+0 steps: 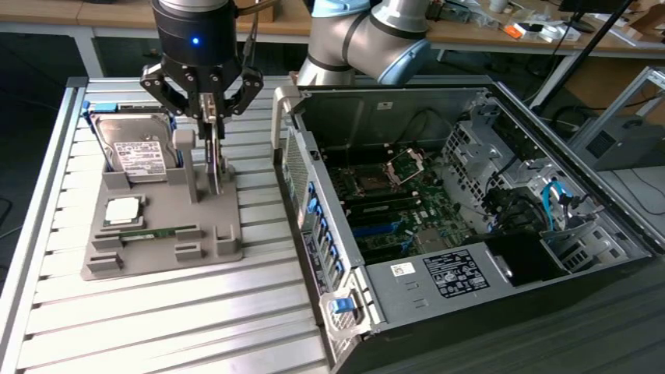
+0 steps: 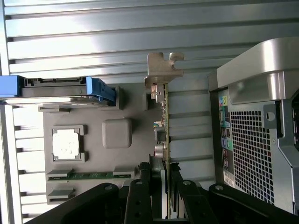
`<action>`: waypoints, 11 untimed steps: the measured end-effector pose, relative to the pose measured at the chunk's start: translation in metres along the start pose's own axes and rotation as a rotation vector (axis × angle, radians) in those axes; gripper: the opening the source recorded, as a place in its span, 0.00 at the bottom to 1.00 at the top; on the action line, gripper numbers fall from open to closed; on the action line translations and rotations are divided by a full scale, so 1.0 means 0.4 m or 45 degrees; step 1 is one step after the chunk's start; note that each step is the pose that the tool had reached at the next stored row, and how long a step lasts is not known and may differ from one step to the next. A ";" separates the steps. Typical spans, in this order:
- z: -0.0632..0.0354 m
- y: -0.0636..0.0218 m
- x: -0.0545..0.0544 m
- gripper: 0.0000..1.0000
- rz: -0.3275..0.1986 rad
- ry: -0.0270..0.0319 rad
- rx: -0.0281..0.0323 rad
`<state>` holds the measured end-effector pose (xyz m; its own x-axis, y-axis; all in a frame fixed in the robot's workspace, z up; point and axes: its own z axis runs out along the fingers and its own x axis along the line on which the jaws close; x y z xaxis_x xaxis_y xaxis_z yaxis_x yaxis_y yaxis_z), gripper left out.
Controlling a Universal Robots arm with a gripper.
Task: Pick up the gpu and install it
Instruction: 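Pick up the gpu and move the gpu toward the slot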
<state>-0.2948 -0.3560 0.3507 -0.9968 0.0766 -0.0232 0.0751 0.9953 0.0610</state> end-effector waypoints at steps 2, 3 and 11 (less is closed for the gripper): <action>-0.001 0.000 0.000 0.27 0.000 0.0000 0.0000; -0.002 0.000 0.000 0.27 0.000 0.0000 0.0000; -0.006 0.000 0.000 0.27 0.000 0.0001 0.0001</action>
<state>-0.2948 -0.3560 0.3529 -0.9968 0.0766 -0.0231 0.0751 0.9953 0.0609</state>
